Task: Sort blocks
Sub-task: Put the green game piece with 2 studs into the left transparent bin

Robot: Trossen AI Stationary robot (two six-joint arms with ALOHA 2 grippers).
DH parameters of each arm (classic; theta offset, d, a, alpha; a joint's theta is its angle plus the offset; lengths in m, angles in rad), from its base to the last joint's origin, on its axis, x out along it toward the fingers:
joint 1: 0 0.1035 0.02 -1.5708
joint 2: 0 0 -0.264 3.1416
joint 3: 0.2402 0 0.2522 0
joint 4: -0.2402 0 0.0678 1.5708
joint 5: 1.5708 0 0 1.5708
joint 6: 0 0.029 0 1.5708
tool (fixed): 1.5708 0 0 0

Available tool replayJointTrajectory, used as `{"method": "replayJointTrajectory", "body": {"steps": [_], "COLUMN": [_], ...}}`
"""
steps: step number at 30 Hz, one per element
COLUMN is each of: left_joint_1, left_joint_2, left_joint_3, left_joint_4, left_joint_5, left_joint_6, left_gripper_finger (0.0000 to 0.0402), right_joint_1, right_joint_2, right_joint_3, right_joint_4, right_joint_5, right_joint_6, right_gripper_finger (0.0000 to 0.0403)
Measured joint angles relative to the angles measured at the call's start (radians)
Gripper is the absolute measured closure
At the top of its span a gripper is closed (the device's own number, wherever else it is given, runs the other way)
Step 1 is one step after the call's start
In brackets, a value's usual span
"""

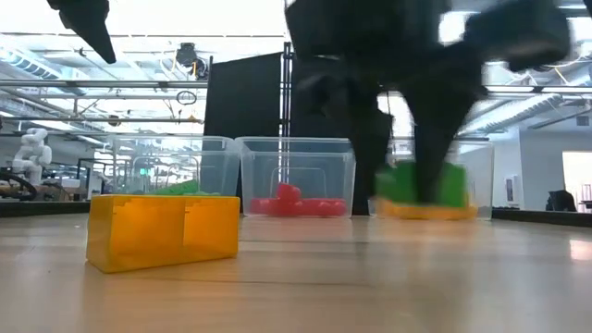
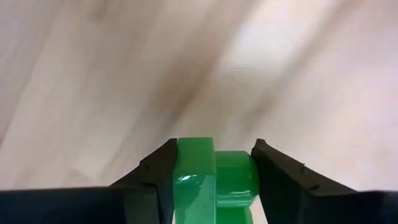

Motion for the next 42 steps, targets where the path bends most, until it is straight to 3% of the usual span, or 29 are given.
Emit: {"method": "replayJointTrajectory", "body": {"steps": [6, 10, 19, 28, 34, 42], "left_joint_1": [0.000, 0.000, 0.000, 0.000, 0.000, 0.000], "left_joint_2": [0.000, 0.000, 0.000, 0.000, 0.000, 0.000], "left_joint_3": [0.000, 0.000, 0.000, 0.000, 0.000, 0.000], "left_joint_4": [0.000, 0.000, 0.004, 0.004, 0.004, 0.004], "left_joint_5": [0.000, 0.000, -0.009, -0.011, -0.016, -0.019], "left_joint_6": [-0.006, -0.006, -0.006, -0.006, -0.004, -0.002], "left_gripper_finger": [0.0402, 0.0402, 0.0402, 0.0402, 0.0402, 0.0402], "right_joint_1": [-0.100, -0.186, -0.413, -0.571, -0.631, -0.685], "right_joint_2": [-0.103, -0.189, -0.287, -0.180, -0.035, 0.185], "right_joint_3": [0.000, 0.000, 0.002, 0.003, 0.112, 0.438], "right_joint_4": [0.063, 0.215, 0.930, 1.433, 1.455, 1.297], "right_joint_5": [0.074, 0.136, 0.142, 0.132, 0.130, 0.130], "right_joint_6": [-0.012, -0.022, -0.038, 0.033, 0.094, 0.114], "right_gripper_finger": [0.0244, 0.0244, 0.0244, 0.0244, 0.0244, 0.0244]}}
